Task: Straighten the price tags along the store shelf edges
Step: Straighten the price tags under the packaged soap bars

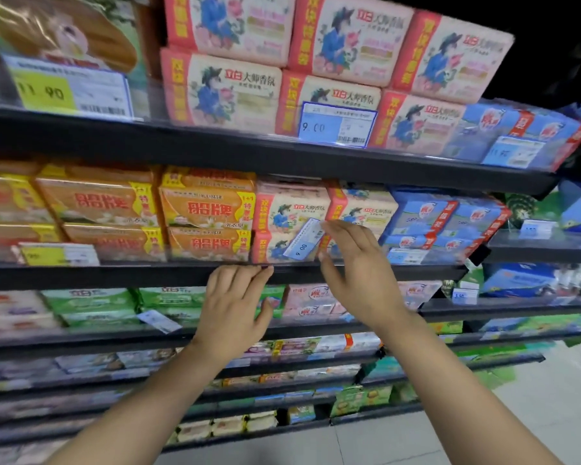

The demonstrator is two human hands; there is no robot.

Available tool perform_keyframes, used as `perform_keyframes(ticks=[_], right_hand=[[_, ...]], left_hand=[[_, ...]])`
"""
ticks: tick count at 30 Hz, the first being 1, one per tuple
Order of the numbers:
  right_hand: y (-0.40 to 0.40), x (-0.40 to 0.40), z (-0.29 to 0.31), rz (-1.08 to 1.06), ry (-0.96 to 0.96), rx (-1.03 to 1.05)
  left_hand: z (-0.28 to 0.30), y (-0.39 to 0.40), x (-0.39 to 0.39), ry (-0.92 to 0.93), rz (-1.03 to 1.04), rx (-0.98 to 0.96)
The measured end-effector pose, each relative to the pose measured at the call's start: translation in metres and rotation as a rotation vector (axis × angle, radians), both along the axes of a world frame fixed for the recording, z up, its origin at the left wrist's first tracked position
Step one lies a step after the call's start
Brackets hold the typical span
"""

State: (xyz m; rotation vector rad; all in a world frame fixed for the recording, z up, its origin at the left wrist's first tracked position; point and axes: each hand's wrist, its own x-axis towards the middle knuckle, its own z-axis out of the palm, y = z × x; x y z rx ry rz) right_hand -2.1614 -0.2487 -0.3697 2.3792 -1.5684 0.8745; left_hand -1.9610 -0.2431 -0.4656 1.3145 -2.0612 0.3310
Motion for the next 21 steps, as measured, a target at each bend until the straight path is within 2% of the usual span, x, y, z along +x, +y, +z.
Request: perform_keyframes(ticks=[11,21], right_hand=[[-0.006,-0.017,-0.022,-0.029,-0.032,0.054],[-0.016,-0.018,-0.021,0.021,-0.031,-0.060]], left_hand=[[-0.006,-0.002,-0.005,0.005,0.039,-0.033],[-0.004,0.000,-0.005,-0.011,0.050,-0.023]])
